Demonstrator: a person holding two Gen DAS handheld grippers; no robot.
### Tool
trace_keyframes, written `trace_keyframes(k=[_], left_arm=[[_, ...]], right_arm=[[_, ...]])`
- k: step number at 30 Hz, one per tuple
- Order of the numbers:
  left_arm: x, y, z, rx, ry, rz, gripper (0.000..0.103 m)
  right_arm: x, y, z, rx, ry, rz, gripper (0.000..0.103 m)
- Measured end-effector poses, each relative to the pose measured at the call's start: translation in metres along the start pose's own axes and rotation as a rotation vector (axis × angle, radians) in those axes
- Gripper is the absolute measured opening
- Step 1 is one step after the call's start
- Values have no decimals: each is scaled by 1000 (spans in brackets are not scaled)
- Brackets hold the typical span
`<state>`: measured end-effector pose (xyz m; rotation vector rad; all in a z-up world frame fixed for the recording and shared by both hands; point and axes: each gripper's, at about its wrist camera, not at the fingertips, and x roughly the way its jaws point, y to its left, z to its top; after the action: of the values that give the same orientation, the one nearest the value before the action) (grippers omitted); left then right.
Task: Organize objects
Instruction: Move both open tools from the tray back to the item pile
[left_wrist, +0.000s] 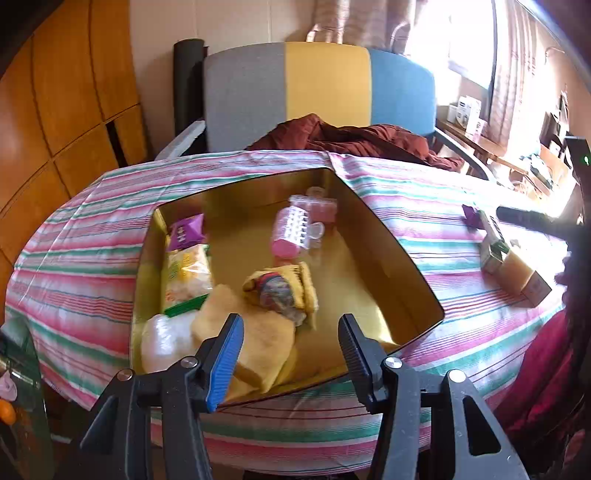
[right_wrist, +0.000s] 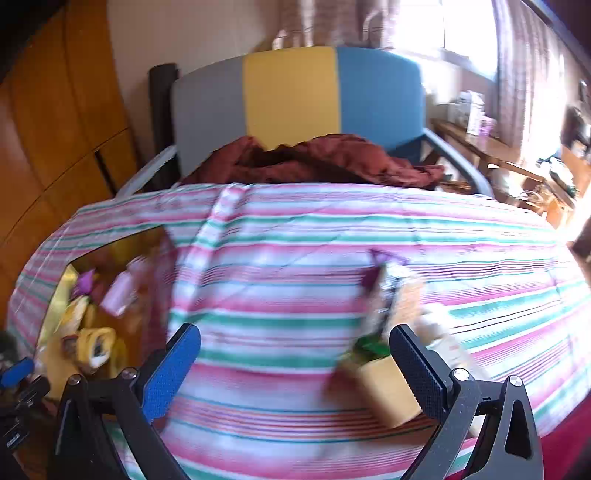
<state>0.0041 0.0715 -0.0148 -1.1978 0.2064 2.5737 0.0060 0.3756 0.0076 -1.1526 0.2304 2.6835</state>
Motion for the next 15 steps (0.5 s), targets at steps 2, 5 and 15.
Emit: trace_keyframes(k=[2,5,15], left_arm=[[2,-6,1,14,3,-9,54],[3,-15,3,34,6,-28,54],[16,-58,12,118,52,-135,54]], right_arm=[[0,-25,8,25,-11,-45,103],[2,-64,17,76,-22,-109,103],[10,-166,3,480,-30,-111,103]])
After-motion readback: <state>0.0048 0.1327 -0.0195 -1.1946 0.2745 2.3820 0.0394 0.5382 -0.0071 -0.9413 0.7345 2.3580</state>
